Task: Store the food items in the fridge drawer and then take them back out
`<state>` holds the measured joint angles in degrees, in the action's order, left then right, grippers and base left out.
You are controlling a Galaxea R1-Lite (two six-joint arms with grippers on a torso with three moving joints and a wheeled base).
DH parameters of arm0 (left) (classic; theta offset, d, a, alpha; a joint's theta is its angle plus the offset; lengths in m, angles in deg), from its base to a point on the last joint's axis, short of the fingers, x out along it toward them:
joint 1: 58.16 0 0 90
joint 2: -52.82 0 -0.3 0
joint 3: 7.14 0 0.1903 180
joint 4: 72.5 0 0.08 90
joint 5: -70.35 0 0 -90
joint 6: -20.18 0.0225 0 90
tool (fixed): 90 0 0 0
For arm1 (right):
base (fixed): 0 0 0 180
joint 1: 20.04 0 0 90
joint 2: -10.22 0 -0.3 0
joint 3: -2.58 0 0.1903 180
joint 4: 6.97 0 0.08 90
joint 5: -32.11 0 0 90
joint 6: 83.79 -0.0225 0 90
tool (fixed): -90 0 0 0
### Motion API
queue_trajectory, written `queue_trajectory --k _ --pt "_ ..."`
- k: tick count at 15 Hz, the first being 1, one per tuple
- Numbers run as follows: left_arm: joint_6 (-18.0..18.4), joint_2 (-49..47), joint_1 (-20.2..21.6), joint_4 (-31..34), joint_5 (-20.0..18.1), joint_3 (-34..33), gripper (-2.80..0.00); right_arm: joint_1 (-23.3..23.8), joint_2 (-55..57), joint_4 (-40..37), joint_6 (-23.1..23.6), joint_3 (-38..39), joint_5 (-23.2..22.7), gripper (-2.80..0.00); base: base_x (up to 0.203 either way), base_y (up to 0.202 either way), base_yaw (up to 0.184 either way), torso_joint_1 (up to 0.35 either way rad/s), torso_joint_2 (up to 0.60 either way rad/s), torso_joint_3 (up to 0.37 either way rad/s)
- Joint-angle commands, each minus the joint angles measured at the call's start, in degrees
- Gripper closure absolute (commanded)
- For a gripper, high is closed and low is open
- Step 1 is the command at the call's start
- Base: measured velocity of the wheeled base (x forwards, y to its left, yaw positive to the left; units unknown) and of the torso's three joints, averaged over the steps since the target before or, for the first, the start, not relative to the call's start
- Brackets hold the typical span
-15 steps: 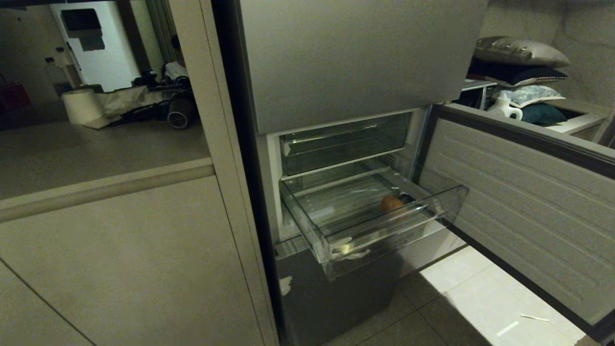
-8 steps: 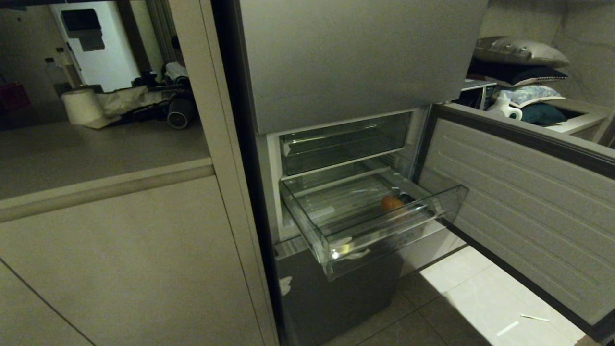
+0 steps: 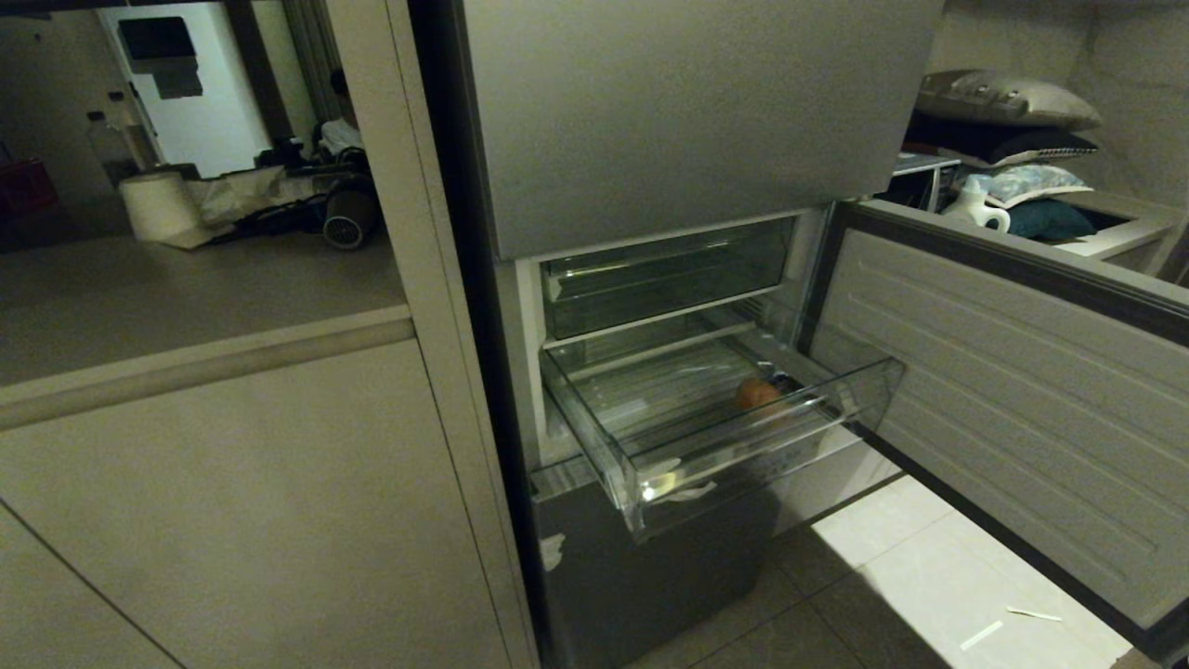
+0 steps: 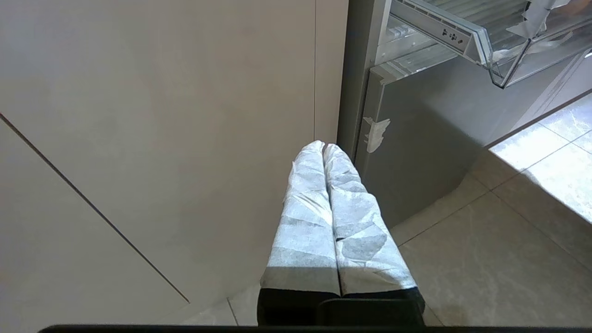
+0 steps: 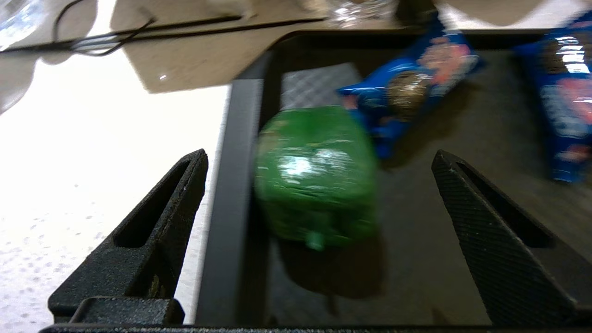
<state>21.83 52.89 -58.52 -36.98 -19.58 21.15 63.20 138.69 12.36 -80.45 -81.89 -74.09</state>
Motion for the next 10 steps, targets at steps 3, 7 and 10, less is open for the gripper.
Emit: queue_trajectory --k 3,7,10 --pt "0.02 -0.07 0.00 0.06 0.01 0.00 0.00 -2.89 3.28 0.29 -0.70 -1.57 0.08 -2.80 0.000 0.000 0.000 0.000 0.00 0.000" --pt "0.02 -0.07 0.00 0.06 0.01 0.00 0.00 -3.17 4.84 0.44 -0.61 -3.42 1.13 -2.80 0.000 0.000 0.000 0.000 0.00 0.000" --pt "0.02 -0.07 0.00 0.06 0.01 0.00 0.00 -2.99 5.82 0.29 -0.52 -5.26 1.44 -2.80 0.000 0.000 0.000 0.000 0.00 0.000"
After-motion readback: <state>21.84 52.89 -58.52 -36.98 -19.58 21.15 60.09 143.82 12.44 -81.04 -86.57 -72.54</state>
